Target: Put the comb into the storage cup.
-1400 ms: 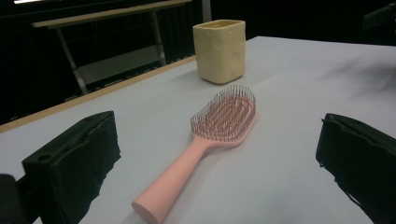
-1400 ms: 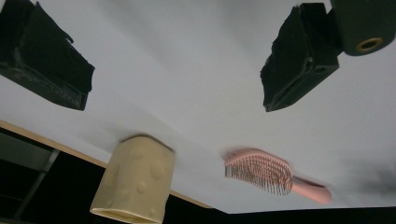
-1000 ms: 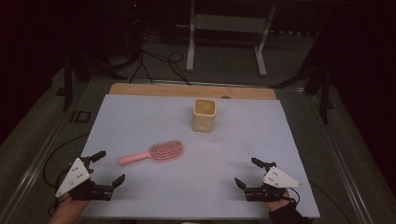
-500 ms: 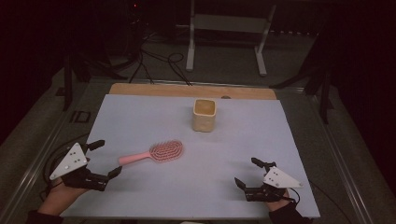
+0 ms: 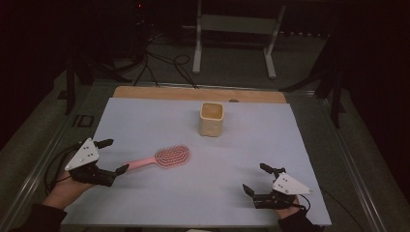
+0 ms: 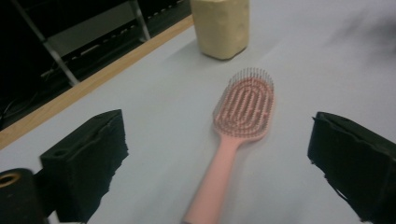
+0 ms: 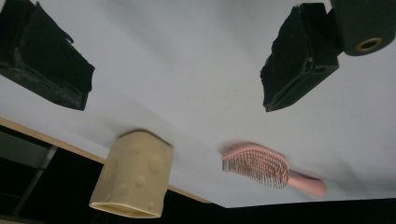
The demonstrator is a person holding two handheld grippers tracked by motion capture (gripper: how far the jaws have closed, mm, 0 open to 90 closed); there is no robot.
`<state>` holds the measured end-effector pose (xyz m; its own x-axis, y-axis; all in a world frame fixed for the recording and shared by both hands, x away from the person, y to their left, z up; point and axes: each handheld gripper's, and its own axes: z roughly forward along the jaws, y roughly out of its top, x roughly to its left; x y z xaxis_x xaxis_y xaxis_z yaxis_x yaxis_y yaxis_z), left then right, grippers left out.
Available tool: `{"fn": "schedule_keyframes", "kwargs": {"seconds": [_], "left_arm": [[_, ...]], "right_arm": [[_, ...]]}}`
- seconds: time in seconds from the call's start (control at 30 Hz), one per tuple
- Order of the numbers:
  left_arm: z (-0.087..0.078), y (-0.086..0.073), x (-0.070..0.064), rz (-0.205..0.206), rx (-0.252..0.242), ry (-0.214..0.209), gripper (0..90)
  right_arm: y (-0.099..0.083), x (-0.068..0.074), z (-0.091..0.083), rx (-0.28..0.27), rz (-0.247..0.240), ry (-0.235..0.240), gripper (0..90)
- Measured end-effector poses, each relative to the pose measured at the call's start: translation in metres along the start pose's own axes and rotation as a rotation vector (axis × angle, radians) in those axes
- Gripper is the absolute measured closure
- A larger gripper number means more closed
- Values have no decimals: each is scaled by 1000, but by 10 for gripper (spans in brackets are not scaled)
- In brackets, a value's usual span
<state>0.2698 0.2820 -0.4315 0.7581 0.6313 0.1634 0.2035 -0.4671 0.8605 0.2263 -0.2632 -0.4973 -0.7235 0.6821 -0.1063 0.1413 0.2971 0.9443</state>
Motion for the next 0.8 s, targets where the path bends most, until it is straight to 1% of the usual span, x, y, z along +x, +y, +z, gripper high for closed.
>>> {"fn": "schedule_keyframes", "kwargs": {"seconds": [0.1,0.13,0.17,0.23,0.27,0.33,0.37,0.4,0.43,0.47,0.5,0.53,0.6,0.63,0.73,0.8], "left_arm": [[4,-2,4,0,8,4,136],[5,-3,5,-5,12,-2,152],[7,-4,7,-3,22,6,165],[9,-7,10,-21,28,14,220],[10,-8,11,-35,25,17,241],[13,-12,14,-50,25,23,294],[14,-14,15,-62,27,20,310],[16,-16,15,-66,31,23,340],[18,-17,16,-69,40,25,353],[20,-19,16,-76,47,22,383],[21,-20,17,-77,53,29,407],[22,-21,17,-84,60,27,442],[24,-23,19,-93,82,42,506],[25,-24,20,-106,83,42,535],[27,-27,23,-130,97,50,586],[30,-29,25,-137,114,45,635]], "right_arm": [[0,0,0,-4,0,-1,85],[0,1,0,-4,0,0,85],[0,1,0,-3,0,0,85],[0,1,0,-3,-3,1,85],[0,1,0,-4,-5,1,85],[0,1,0,-3,-7,1,85],[0,1,0,-2,-6,1,85],[0,1,0,-2,-5,0,85],[0,1,0,-3,-4,0,85],[0,1,0,-2,-3,-1,85],[1,1,0,-3,-5,-1,85],[1,1,0,-2,-6,0,85],[0,1,0,-3,-8,0,85],[0,1,0,-3,-7,1,85],[0,1,0,-3,-7,2,85],[1,1,0,-4,-6,3,85]]}}
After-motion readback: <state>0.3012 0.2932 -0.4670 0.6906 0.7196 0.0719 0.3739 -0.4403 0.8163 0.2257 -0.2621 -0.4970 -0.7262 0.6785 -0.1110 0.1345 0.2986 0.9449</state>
